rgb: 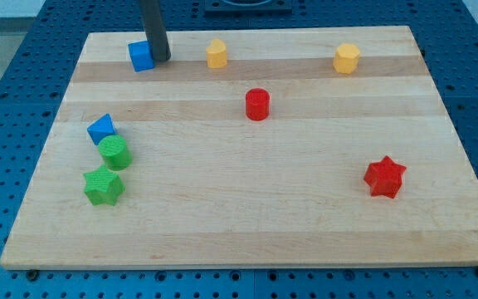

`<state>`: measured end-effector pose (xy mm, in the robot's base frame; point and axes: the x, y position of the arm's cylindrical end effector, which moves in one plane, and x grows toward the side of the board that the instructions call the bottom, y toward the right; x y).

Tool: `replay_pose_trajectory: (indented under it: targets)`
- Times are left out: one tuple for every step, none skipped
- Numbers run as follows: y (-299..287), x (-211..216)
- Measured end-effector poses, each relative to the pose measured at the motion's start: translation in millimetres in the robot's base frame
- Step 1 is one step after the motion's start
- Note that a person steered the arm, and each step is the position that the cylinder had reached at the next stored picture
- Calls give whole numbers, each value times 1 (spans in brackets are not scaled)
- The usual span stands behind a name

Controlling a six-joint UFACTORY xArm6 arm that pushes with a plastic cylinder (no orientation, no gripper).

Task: Slide the blue cube to the top left corner

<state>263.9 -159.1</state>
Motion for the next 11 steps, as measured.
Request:
replay_pose_trajectory:
  targets:
    - [-19, 5]
    - [-35, 5]
    - [-45, 5]
    - [-42, 5]
    - [-12, 7]
    - [-2, 12]
    - [-2, 12]
    - [2, 12]
    - [68, 12]
    - [94, 11]
    - [119, 6]
